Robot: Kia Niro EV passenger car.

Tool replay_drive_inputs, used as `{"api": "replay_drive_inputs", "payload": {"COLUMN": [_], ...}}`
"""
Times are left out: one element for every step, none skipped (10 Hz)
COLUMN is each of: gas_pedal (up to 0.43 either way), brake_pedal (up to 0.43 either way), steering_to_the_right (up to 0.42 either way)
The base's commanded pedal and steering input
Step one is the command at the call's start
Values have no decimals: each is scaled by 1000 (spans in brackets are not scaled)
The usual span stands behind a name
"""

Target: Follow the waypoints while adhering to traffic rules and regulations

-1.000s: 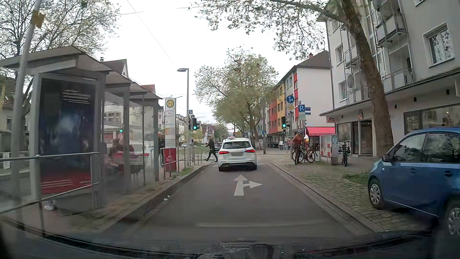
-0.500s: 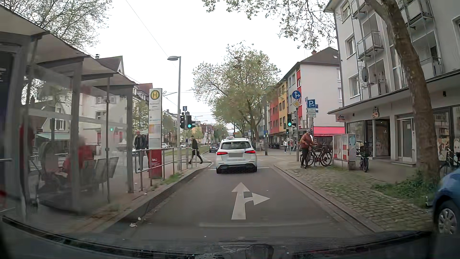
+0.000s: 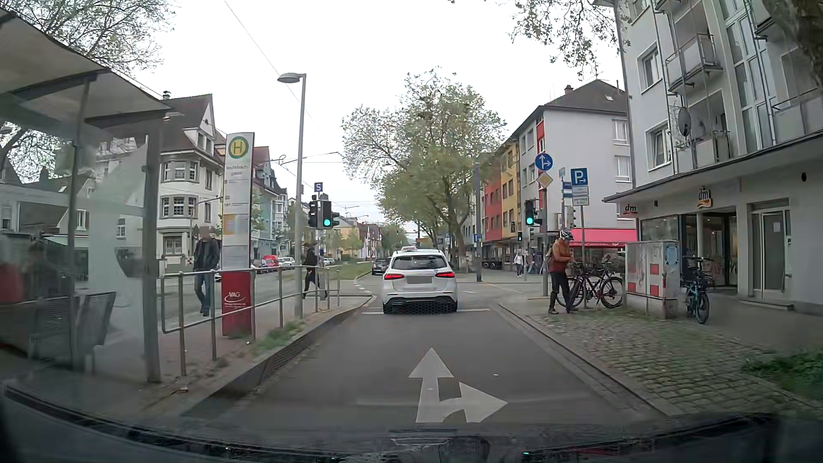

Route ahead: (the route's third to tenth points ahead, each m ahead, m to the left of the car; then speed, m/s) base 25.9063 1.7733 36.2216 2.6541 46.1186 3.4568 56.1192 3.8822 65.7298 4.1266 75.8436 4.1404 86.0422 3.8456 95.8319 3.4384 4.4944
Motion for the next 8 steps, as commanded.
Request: {"api": "replay_drive_inputs", "payload": {"gas_pedal": [118, 130, 138, 150, 157, 157, 157, 157], "brake_pedal": [0, 0, 0, 0, 0, 0, 0, 0], "steering_to_the_right": [2, 2, 3, 3, 3, 3, 3, 3]}}
